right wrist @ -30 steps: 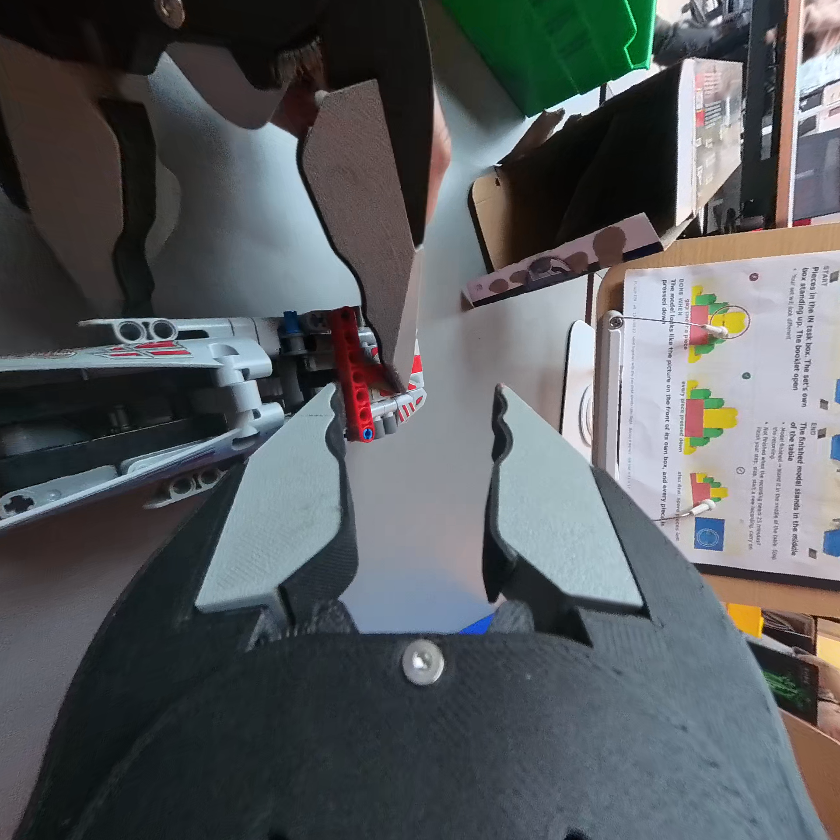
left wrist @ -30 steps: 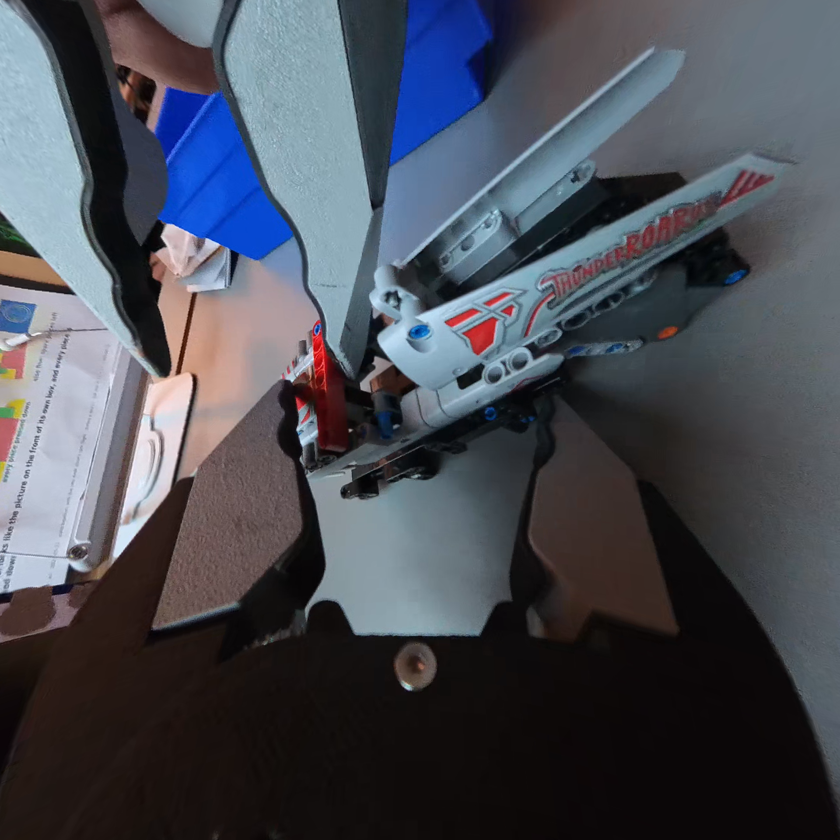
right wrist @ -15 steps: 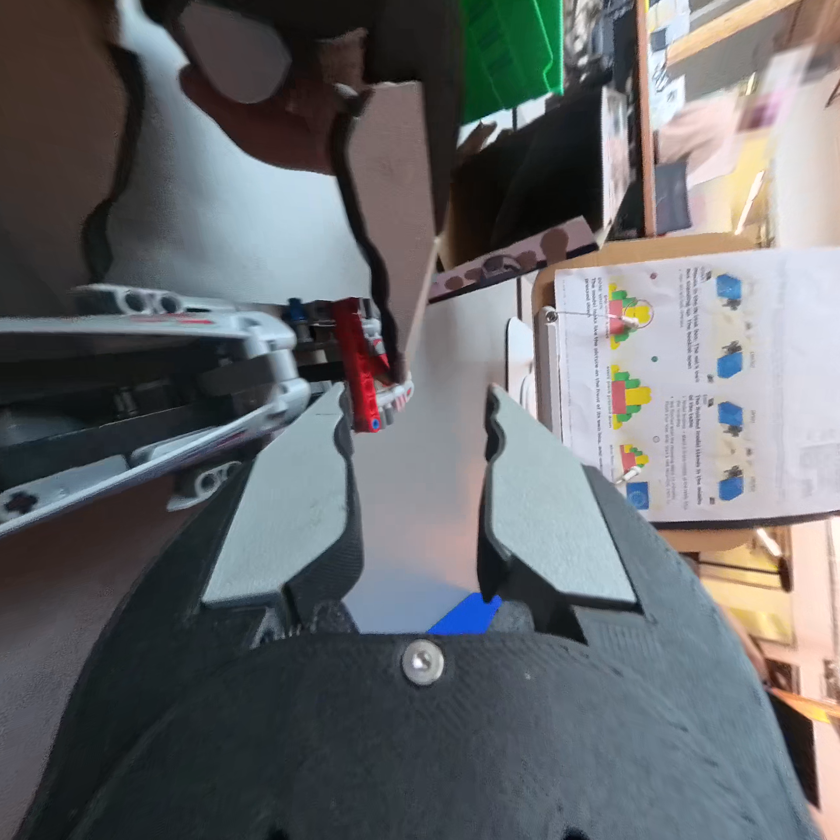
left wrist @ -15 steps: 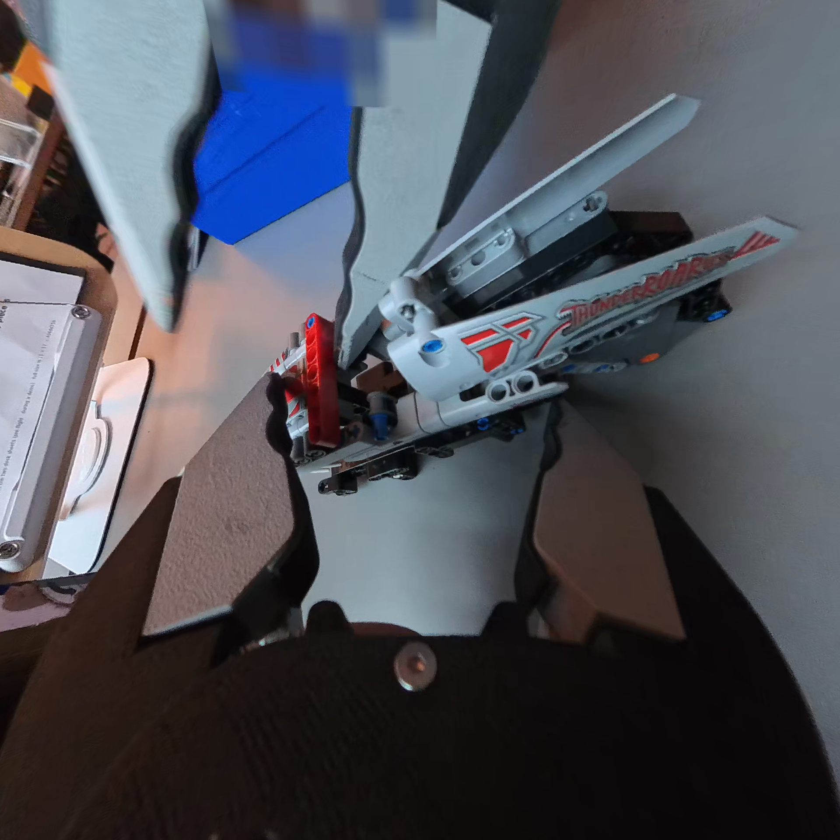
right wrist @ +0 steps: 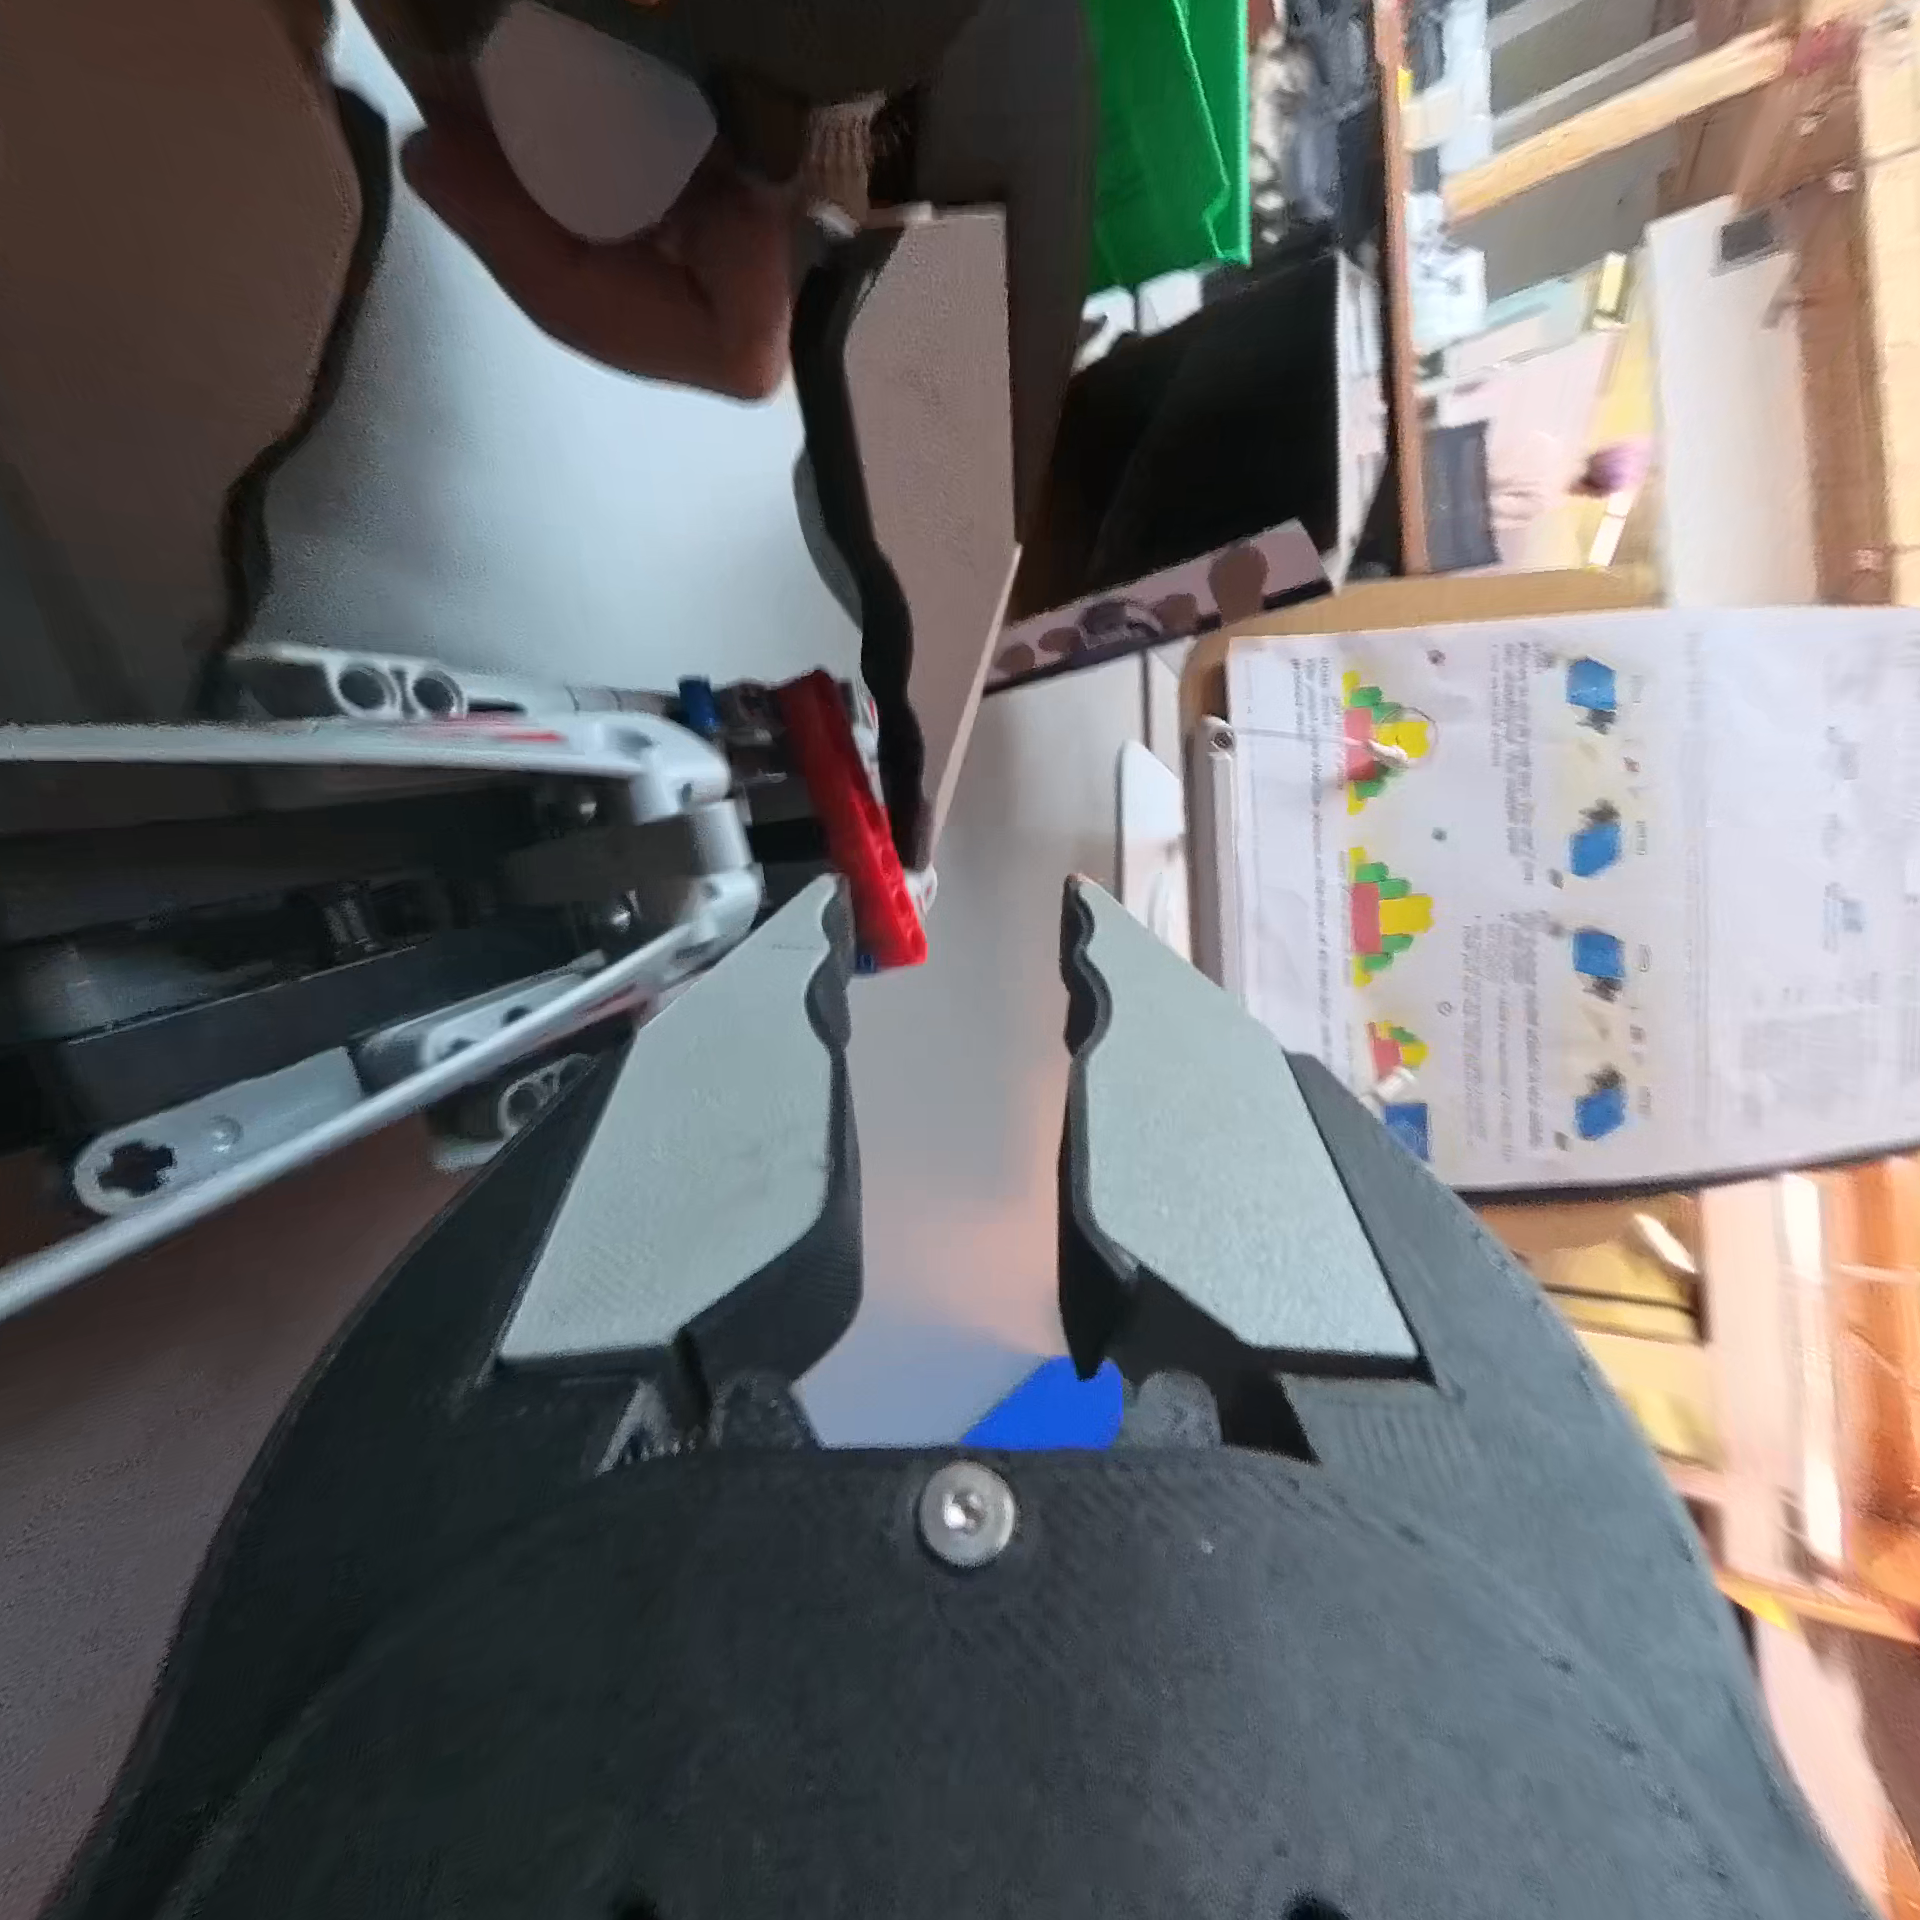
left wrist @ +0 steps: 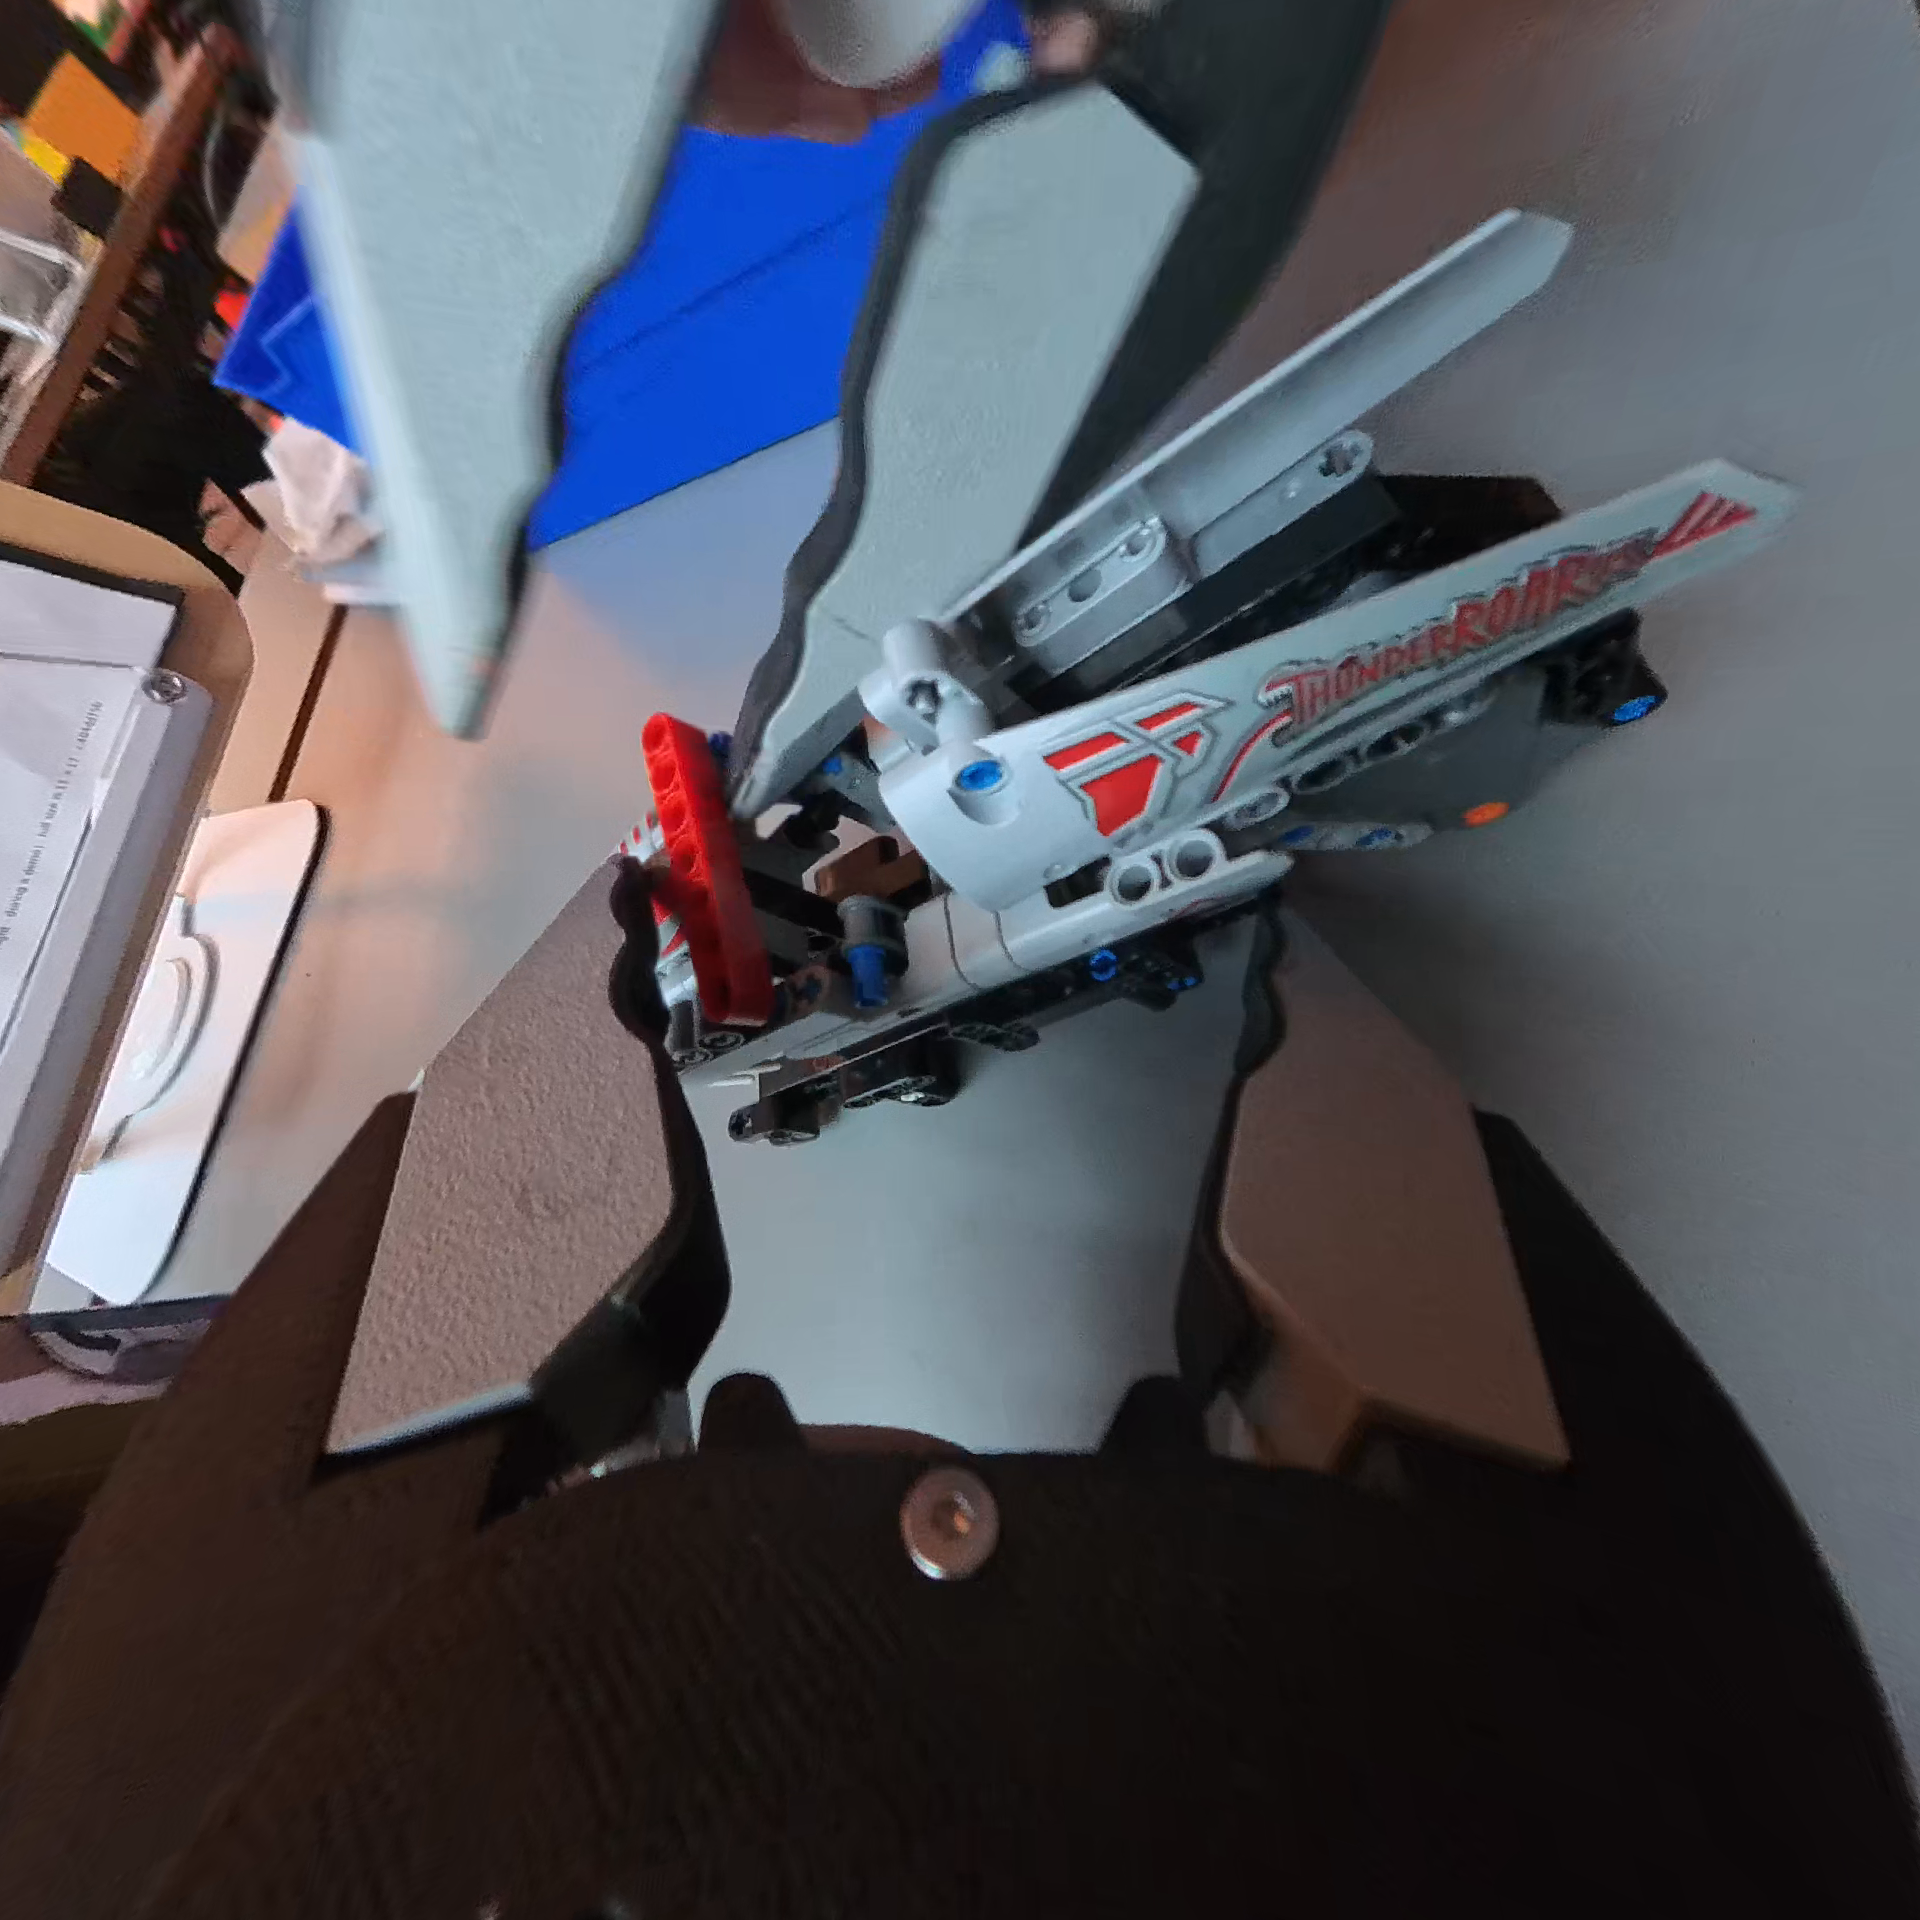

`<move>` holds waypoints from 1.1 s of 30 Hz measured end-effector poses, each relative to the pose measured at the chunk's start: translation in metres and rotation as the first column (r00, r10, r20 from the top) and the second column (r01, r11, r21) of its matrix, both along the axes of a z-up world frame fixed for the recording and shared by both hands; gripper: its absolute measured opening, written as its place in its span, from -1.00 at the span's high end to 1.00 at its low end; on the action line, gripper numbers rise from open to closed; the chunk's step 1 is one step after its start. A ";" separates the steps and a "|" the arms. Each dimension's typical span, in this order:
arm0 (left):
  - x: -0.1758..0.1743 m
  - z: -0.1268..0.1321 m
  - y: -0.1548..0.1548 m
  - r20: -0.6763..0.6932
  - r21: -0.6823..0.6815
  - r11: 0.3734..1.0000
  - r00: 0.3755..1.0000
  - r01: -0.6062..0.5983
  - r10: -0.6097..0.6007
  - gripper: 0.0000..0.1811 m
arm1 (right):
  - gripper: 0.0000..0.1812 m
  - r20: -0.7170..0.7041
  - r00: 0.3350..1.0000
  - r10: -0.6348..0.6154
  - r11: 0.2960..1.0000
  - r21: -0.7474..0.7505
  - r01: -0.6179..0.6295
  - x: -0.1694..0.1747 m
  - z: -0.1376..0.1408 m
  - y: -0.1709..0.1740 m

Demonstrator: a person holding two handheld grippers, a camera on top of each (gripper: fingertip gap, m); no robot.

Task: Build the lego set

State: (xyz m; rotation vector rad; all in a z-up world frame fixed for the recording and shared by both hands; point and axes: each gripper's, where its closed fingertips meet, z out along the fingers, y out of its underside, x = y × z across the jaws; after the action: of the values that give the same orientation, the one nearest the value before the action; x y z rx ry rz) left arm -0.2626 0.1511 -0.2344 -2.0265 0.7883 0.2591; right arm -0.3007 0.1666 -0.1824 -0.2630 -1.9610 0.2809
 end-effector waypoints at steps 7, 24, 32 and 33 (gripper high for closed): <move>0.001 0.001 0.001 0.003 0.007 1.000 1.000 0.008 -0.008 -0.22 | 0.82 -0.136 0.990 -0.039 0.998 -0.043 0.034 0.006 -0.002 0.004; 0.000 0.002 0.001 0.027 -0.002 1.000 0.999 -0.023 0.023 -0.22 | 0.93 -0.204 0.979 0.030 0.990 0.143 -0.001 0.004 0.009 0.000; -0.003 0.003 0.002 0.042 0.001 1.000 0.999 -0.024 0.024 -0.21 | 1.00 -0.384 0.923 0.010 0.998 0.063 0.015 0.008 0.037 -0.002; -0.003 0.003 0.002 0.031 0.001 1.000 0.999 -0.022 0.022 -0.21 | 1.00 -0.377 0.926 0.017 0.999 0.046 0.000 0.008 0.040 -0.005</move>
State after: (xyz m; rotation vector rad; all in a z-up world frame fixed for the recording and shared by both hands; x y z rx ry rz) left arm -0.2654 0.1534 -0.2317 -2.0338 0.7469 0.2400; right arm -0.2929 0.1620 -0.1426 -0.1566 -1.5844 0.2708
